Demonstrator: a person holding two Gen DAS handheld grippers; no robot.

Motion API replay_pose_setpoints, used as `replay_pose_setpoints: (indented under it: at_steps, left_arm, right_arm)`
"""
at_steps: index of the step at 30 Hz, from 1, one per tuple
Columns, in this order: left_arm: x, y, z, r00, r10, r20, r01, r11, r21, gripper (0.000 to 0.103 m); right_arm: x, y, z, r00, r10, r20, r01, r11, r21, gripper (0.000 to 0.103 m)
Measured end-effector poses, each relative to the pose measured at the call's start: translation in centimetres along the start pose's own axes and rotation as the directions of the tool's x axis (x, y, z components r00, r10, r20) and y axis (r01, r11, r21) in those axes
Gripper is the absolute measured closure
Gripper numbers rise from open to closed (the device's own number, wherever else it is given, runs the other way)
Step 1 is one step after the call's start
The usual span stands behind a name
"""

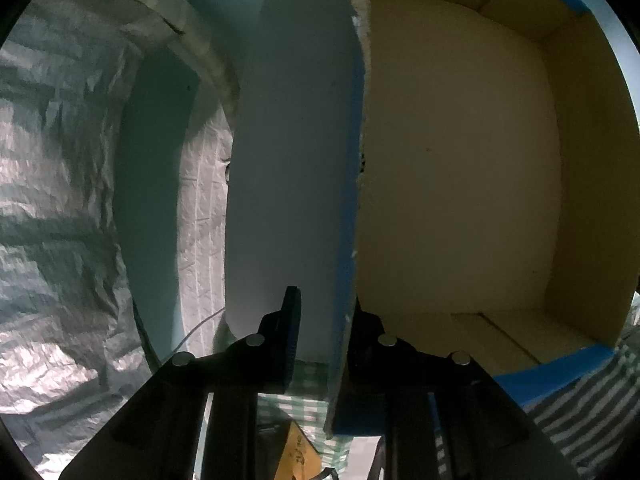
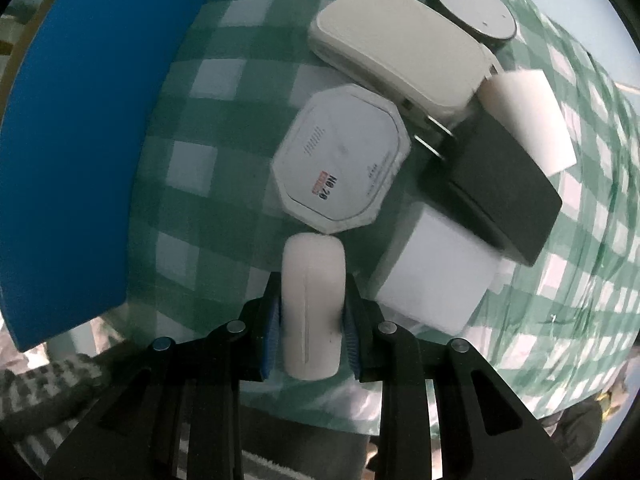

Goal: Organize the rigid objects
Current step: 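Carry the white earbud case into the box and open the right tool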

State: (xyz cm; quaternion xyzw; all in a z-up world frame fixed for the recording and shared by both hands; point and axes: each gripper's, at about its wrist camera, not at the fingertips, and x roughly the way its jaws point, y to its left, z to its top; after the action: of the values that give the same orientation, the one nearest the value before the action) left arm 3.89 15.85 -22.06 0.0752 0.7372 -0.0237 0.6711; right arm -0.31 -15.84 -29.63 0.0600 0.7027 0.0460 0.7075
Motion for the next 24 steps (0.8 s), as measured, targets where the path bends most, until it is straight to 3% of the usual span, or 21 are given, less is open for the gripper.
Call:
replay_pose_setpoints:
  at_steps: [13,18,24]
  left_arm:
    - [0.1,-0.1,0.0,1.000,0.002,-0.007,-0.002,1.000,0.002,0.082]
    - [0.0,0.0,-0.1,1.000,-0.005,-0.006,0.005,1.000,0.003,0.083]
    - [0.0,0.1,-0.1,1.000,-0.009,-0.007,0.009,1.000,0.012,0.083]
  right_arm:
    - [-1.6,0.2,0.5,0.999,0.042,0.034,-0.042,0.999,0.001,0.076]
    - [-3.7,-1.3,0.6,0.997,0.055,0.047,-0.054,0.998,-0.025,0.076]
    - [-7.3,0.2,2.6,0.994,0.085,0.073,-0.079,0.993,-0.085,0.076]
